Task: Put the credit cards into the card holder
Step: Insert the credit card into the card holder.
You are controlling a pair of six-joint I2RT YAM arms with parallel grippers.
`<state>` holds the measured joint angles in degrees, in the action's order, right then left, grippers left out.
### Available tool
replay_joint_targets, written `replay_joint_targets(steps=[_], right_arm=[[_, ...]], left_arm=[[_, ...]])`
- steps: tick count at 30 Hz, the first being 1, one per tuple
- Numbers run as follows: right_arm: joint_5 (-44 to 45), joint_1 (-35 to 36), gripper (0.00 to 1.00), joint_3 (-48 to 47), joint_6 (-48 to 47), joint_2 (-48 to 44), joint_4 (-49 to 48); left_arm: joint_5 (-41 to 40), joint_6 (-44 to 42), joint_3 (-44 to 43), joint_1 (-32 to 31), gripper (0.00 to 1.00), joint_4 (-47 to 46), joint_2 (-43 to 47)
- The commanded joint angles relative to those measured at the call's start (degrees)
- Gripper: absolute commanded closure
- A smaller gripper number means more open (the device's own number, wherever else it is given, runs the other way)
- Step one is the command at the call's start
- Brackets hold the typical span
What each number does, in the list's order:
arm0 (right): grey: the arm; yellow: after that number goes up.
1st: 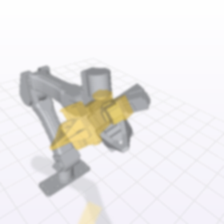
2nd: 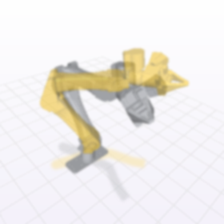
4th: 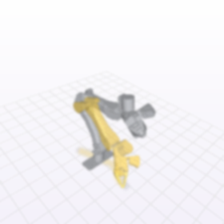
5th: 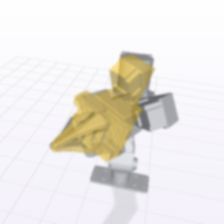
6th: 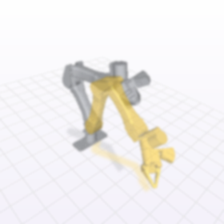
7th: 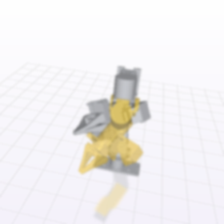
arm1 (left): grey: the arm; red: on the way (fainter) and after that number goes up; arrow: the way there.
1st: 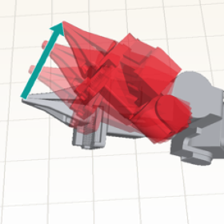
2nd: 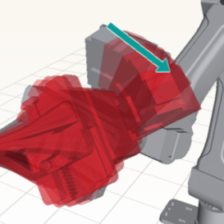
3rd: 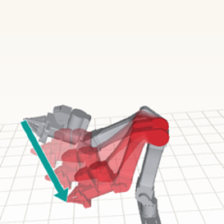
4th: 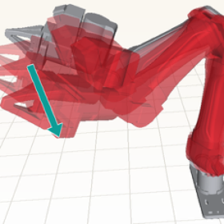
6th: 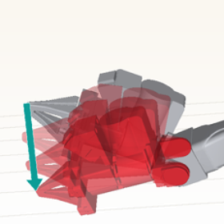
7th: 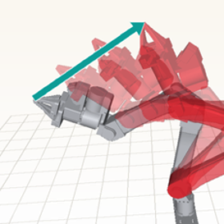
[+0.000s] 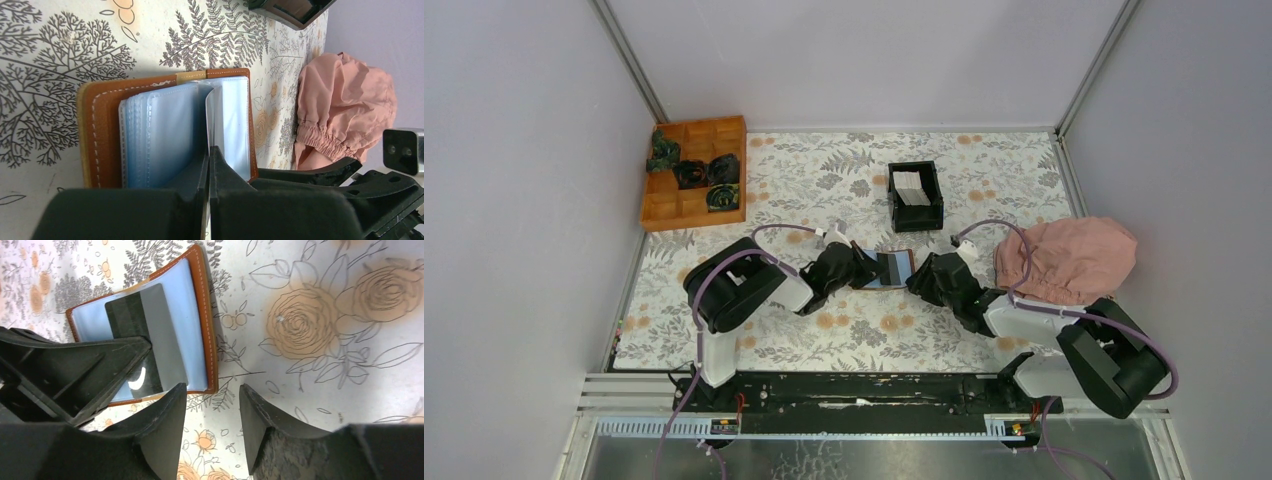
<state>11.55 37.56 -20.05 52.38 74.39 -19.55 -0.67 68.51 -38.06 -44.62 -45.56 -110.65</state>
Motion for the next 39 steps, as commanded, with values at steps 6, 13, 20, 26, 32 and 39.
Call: replay_joint_targets(steps=[6,13,20,26,32,39], right_arm=[[8.94,0.32,0.53,-4.92,-6.85,-1.86,7.86],[11.89,0.15,0.73,-9.32,-11.17,0.33,8.93],[10.29,0.13,0.91,-15.28,-14.75,7.27,10.02],[9.59,0.14,0.93,-16.92,-14.82,12.63,10.19],[8.93,0.06,0.95,-17.25,-14.54,16.79,9.83],[8.57,0.06,0.95,-17.30,-13.97,19.49,10.26]], left_arm=[[-1.43,-3.43,1.11,-0.67,1.00,15.79,-2.14],[-1.38,-4.17,0.19,-0.69,1.00,17.02,-2.10],[-1.31,-4.44,-0.30,-0.64,1.00,17.65,-2.15],[-1.08,-4.85,-0.71,-0.65,1.00,18.15,-2.44],[-1.22,-5.60,-1.42,-0.69,1.00,19.26,-2.43],[-1.95,-6.89,-3.05,-0.72,0.93,23.32,-1.90]])
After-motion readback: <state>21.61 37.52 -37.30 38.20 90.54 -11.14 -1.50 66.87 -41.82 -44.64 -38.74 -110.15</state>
